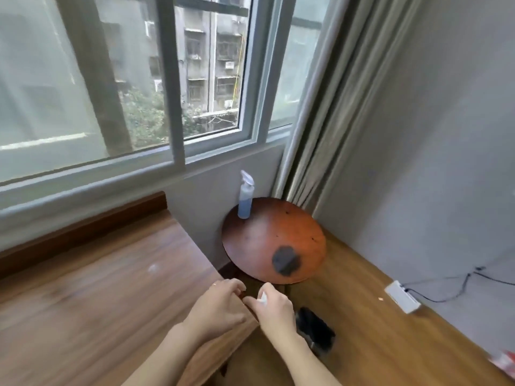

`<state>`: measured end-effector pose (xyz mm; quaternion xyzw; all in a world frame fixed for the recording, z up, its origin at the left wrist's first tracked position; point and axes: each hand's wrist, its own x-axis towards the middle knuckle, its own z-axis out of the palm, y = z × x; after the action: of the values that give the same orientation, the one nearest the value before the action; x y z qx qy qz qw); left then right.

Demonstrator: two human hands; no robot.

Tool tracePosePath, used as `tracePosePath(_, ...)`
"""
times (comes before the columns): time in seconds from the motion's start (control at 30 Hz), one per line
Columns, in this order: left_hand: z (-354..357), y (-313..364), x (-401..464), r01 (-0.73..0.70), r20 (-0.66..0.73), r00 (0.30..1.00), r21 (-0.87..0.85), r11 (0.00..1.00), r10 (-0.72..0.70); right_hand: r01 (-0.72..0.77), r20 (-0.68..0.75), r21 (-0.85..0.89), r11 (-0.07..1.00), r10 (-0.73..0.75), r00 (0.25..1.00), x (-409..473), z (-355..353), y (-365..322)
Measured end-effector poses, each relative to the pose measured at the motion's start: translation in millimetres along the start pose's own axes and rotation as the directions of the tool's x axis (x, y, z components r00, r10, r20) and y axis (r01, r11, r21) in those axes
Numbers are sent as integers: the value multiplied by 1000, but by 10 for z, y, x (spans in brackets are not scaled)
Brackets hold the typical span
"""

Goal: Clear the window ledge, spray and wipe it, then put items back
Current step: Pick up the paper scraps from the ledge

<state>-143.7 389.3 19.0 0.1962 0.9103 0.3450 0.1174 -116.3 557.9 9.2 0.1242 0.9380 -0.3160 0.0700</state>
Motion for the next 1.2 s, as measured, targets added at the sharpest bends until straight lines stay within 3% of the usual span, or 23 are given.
tracePosePath(0.27,876,278,1290,-138,261,958,44,989,122,-312,-106,93,946,321,941,568,-322,999)
tracePosePath(0.5,1908,525,2019,-131,497,866,119,984,56,-456,-75,104,884,465,882,990,-439,2103)
tracePosePath(0.83,3909,224,3073,124,612,758,201,972,-223,-570,79,60,819,565,821,2205,138,4141)
tracePosePath(1.07,5054,-371,3600,381,631,675,145,913,-382,-676,274,4,737,650,709,2999,1050,5339)
tracePosePath(1.2,5454,-649,3810,371,618,687,153,916,-382,-729,381,-8,685,676,631,3333,1595,5873)
